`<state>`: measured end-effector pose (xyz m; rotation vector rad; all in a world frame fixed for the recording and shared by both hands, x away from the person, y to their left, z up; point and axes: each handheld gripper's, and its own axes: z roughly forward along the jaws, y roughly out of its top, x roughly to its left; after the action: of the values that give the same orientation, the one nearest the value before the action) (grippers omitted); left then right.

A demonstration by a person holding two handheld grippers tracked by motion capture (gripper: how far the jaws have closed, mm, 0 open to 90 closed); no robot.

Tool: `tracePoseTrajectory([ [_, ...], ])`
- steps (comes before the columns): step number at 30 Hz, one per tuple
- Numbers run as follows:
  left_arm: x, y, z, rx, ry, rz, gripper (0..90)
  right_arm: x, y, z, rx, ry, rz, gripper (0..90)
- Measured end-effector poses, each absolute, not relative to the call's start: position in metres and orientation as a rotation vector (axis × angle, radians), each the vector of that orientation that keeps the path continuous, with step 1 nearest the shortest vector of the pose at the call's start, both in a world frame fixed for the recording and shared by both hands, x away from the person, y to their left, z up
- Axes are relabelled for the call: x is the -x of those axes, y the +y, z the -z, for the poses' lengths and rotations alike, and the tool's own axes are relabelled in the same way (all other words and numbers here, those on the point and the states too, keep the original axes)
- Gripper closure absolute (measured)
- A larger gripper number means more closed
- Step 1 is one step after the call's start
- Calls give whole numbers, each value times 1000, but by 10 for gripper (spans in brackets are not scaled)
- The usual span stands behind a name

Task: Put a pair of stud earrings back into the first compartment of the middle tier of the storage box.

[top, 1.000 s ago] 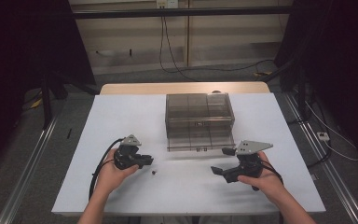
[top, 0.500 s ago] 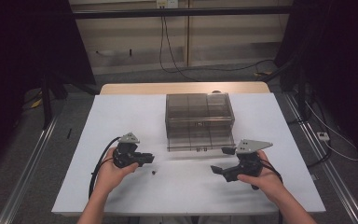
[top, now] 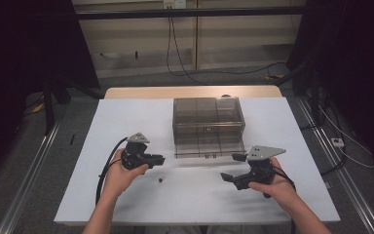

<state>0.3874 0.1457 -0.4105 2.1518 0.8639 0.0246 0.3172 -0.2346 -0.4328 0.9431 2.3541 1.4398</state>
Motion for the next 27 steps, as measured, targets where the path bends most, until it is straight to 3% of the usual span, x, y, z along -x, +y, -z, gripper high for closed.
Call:
tracePoseTrajectory([
  [27,-407,119,380,-2129,850,-17,810,-318,-234,433,-933,2359,-1450,150],
])
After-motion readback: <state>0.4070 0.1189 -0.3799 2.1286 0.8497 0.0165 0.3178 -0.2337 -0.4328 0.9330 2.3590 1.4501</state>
